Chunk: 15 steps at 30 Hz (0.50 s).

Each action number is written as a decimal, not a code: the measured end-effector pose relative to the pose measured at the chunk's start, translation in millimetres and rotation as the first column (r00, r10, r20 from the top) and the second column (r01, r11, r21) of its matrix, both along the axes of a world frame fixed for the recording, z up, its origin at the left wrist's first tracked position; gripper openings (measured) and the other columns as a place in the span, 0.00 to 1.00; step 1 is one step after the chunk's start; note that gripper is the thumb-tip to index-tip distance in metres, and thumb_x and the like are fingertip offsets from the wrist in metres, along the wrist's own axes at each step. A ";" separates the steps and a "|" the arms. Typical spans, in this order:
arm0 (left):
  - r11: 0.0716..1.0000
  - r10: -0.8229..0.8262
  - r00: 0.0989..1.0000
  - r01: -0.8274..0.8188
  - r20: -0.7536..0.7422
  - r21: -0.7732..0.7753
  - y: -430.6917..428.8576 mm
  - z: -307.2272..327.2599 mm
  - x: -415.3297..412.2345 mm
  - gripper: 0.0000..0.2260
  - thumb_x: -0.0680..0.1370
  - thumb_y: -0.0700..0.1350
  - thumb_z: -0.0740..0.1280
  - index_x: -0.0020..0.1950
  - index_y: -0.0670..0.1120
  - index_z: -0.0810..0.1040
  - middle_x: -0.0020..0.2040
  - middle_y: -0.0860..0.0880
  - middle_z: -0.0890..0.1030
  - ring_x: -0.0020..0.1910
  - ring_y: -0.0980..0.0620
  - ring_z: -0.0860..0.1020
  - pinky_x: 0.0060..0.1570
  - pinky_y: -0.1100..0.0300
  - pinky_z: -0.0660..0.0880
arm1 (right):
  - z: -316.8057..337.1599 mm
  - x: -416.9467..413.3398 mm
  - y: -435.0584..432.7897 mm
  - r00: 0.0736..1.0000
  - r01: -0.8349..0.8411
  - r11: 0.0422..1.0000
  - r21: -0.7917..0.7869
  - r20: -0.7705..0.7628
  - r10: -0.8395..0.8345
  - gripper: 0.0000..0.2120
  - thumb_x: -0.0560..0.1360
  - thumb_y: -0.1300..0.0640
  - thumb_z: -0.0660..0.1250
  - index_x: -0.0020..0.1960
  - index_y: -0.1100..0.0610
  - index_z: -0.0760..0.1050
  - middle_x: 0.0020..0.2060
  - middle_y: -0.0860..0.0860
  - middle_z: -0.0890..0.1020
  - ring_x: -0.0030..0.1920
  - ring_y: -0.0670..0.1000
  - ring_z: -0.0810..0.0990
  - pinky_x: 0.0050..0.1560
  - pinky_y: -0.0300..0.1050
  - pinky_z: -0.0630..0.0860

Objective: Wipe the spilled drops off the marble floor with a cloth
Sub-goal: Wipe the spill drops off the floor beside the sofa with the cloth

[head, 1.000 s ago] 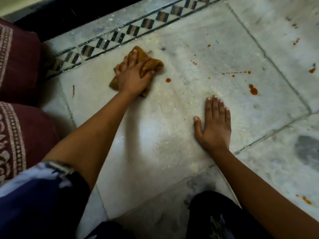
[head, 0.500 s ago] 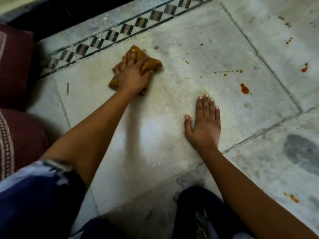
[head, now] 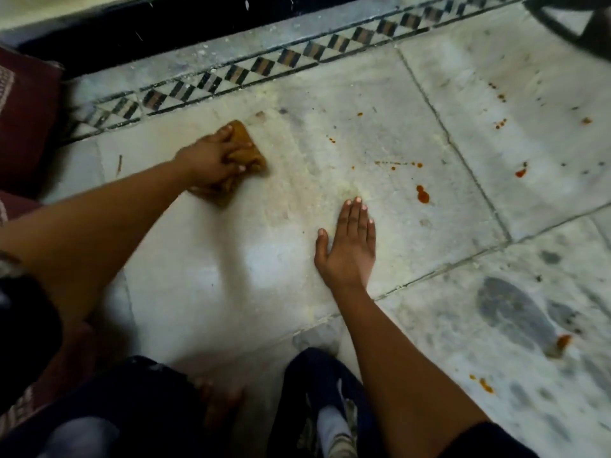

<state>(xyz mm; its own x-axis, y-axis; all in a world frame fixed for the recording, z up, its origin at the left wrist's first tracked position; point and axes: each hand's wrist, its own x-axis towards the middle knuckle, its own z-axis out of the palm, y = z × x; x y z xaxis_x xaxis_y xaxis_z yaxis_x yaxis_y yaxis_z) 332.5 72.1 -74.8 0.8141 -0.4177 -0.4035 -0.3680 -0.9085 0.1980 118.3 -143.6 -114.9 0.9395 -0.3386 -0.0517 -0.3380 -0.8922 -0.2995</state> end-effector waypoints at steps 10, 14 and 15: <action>0.893 -0.408 0.890 0.435 0.203 -0.111 -62.8 -9.5 -62.5 0.29 0.72 0.68 0.49 0.73 0.64 0.57 0.78 0.52 0.50 0.76 0.44 0.51 0.70 0.42 0.48 | -2.5 12.6 -27.5 0.998 0.056 0.997 -0.048 0.028 -0.054 0.33 0.77 0.43 0.44 0.76 0.60 0.49 0.76 0.57 0.53 0.76 0.53 0.50 0.73 0.44 0.41; 0.981 -0.070 0.970 0.109 0.233 -0.161 -72.7 -20.8 -13.4 0.27 0.74 0.65 0.52 0.73 0.63 0.60 0.78 0.50 0.52 0.76 0.42 0.52 0.70 0.43 0.49 | -7.5 18.2 -33.4 0.998 0.059 0.996 -0.071 0.012 -0.059 0.33 0.77 0.44 0.47 0.76 0.61 0.50 0.76 0.57 0.54 0.76 0.53 0.51 0.74 0.45 0.44; 0.984 0.009 0.974 0.031 0.226 -0.175 -91.0 -20.2 -1.8 0.25 0.75 0.64 0.54 0.72 0.63 0.61 0.78 0.51 0.52 0.76 0.41 0.51 0.70 0.42 0.48 | -7.4 17.8 -33.6 0.998 0.056 0.996 -0.071 -0.003 -0.057 0.33 0.77 0.44 0.47 0.76 0.61 0.49 0.76 0.56 0.53 0.76 0.53 0.50 0.74 0.46 0.44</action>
